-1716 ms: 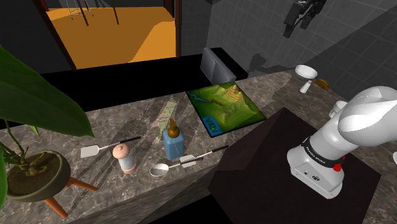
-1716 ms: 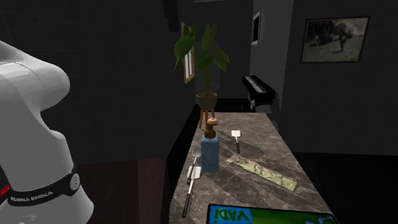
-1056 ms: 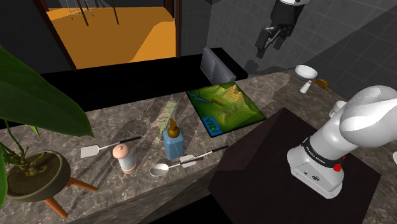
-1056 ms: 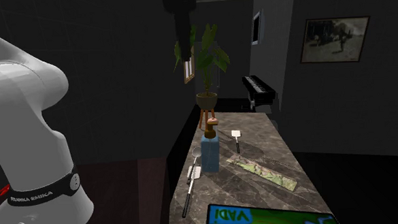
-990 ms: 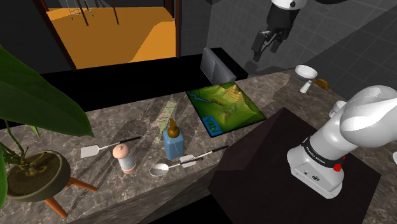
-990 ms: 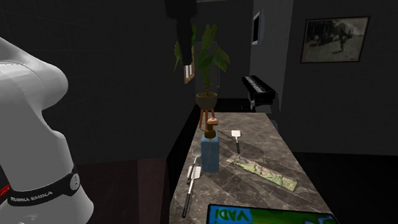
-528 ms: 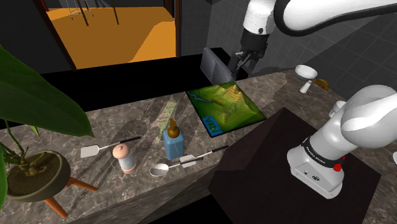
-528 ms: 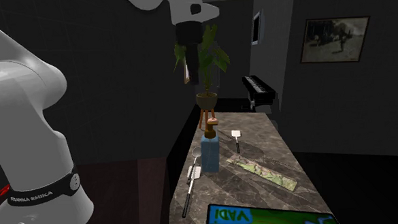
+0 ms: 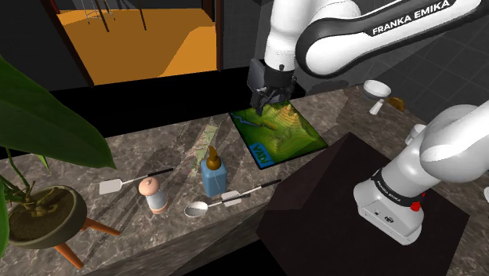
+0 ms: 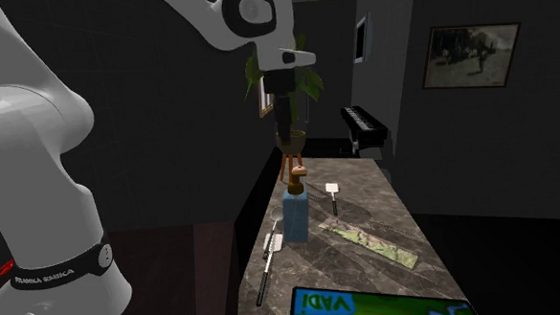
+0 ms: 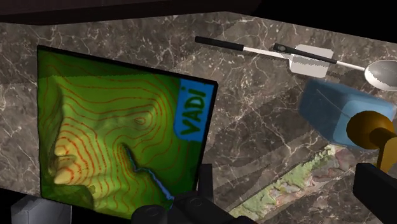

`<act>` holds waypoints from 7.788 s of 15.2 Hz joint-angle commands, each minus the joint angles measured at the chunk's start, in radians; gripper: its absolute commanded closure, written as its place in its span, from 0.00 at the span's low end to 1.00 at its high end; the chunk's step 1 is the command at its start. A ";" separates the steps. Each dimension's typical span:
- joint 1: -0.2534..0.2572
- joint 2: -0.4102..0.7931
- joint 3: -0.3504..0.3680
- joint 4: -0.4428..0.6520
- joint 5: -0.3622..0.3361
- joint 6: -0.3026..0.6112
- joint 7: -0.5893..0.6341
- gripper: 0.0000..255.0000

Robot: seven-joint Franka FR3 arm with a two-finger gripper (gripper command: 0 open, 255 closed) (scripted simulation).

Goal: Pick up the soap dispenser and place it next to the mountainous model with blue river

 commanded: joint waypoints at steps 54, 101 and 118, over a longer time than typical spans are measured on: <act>0.145 0.658 0.072 0.406 -0.351 0.178 0.453 1.00; 0.088 0.389 0.148 0.733 -0.137 -0.370 0.292 1.00; -0.097 0.089 -0.055 0.436 0.010 -0.326 -0.135 1.00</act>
